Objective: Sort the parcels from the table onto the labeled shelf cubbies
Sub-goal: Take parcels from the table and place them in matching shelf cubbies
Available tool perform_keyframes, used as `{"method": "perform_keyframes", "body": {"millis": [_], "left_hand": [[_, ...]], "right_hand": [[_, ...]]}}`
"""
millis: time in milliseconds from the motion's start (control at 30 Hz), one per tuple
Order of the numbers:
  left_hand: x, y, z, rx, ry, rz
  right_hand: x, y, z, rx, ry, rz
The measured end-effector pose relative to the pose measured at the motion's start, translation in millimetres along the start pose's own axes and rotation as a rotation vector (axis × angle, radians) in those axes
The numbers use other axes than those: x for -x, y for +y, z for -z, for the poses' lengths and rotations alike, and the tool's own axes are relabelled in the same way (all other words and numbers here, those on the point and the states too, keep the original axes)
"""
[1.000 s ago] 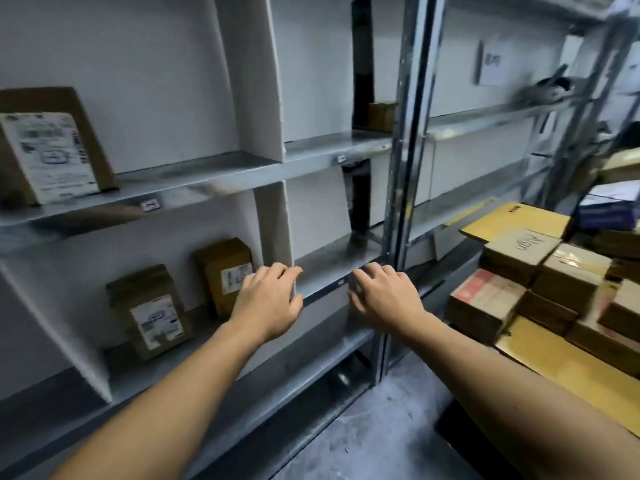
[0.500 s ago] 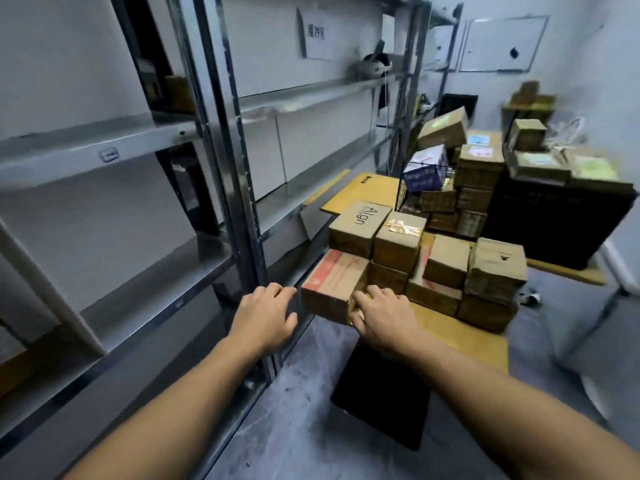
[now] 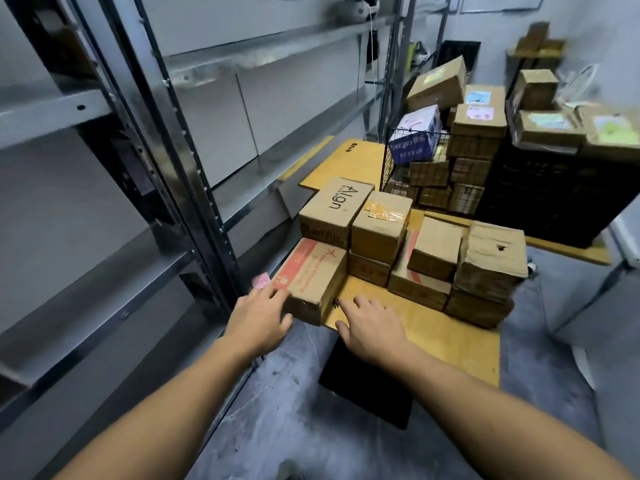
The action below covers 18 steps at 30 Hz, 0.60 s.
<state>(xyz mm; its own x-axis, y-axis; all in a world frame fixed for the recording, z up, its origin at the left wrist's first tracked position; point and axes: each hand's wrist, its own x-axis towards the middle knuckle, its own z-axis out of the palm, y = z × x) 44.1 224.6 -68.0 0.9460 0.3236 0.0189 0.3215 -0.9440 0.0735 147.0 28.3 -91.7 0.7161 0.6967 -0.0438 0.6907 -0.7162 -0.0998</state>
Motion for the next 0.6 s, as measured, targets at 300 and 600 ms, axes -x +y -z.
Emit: {"method": "perform_keyframes", "body": {"millis": [300, 600], "left_hand": [[-79.0, -33.6, -28.8, 0.068, -0.056, 0.01], [-135.4, -61.7, -73.8, 0.211, -0.173, 0.036]], "right_hand": [[-75.7, 2.0, -16.5, -0.006, -0.075, -0.013], [-131.6, -5.9, -42.4, -0.139, -0.14, -0.123]]}}
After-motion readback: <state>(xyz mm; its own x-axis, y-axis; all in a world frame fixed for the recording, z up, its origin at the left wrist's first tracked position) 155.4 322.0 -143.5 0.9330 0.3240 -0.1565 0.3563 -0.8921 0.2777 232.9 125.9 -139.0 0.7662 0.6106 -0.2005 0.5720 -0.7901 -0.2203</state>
